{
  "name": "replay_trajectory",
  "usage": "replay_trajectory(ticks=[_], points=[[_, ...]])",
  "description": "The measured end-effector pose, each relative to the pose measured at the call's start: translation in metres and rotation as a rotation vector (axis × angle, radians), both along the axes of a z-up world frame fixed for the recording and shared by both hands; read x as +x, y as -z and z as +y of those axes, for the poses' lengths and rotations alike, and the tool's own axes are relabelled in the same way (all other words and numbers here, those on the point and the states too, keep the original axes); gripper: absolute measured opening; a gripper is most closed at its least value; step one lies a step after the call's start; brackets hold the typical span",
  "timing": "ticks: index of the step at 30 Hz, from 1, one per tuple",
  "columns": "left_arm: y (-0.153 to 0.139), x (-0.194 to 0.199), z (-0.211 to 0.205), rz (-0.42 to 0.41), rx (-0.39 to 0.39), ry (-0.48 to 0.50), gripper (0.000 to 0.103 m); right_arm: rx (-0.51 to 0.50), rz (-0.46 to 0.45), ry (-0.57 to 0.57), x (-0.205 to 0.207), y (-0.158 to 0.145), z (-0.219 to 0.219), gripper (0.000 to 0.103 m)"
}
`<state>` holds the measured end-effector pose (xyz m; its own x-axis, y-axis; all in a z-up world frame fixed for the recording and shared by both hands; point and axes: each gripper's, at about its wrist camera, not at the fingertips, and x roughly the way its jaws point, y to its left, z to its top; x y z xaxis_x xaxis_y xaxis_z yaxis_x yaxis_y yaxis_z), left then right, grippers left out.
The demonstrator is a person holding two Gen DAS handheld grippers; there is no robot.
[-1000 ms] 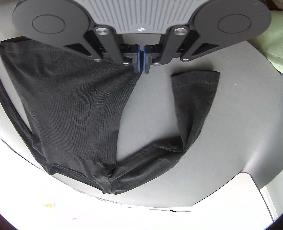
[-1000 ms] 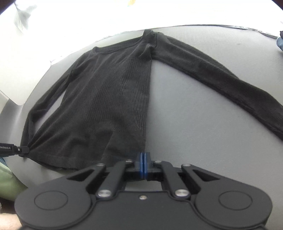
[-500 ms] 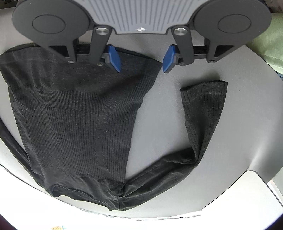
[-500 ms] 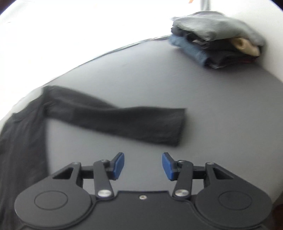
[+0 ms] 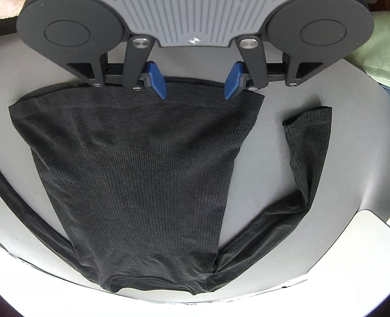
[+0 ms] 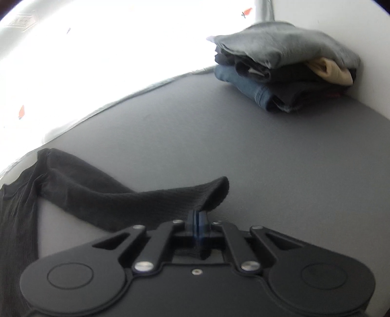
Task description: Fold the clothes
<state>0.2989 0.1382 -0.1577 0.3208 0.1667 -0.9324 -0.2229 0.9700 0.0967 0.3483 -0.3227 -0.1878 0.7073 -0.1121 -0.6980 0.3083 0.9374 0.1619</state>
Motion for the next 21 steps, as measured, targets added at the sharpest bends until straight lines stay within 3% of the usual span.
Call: replay_trajectory(ticks=[3, 9, 11, 13, 14, 18, 21], points=[[0.002, 0.003, 0.003, 0.0, -0.016, -0.012, 0.055, 0.032, 0.005, -0.028, -0.02, -0.001, 0.004, 0.002], [0.005, 0.008, 0.002, 0.009, -0.023, 0.001, 0.055, 0.016, 0.155, -0.033, -0.031, 0.024, 0.015, 0.003], [0.005, 0.008, 0.002, 0.011, -0.019, 0.008, 0.055, 0.038, 0.167, 0.019, -0.034, 0.026, 0.011, 0.013], [0.006, 0.006, 0.002, 0.011, -0.02, 0.008, 0.056, 0.098, 0.146, 0.091, -0.036, 0.027, 0.0, 0.046], [0.006, 0.005, 0.003, 0.012, -0.019, 0.004, 0.056, 0.125, 0.129, 0.116, -0.036, 0.028, -0.006, 0.05], [0.008, 0.0, 0.008, 0.018, -0.022, -0.026, 0.057, 0.191, 0.098, 0.14, -0.025, 0.033, -0.018, 0.05], [0.007, -0.007, 0.013, 0.017, -0.022, -0.06, 0.057, 0.181, 0.109, 0.102, -0.013, 0.039, -0.014, 0.047]])
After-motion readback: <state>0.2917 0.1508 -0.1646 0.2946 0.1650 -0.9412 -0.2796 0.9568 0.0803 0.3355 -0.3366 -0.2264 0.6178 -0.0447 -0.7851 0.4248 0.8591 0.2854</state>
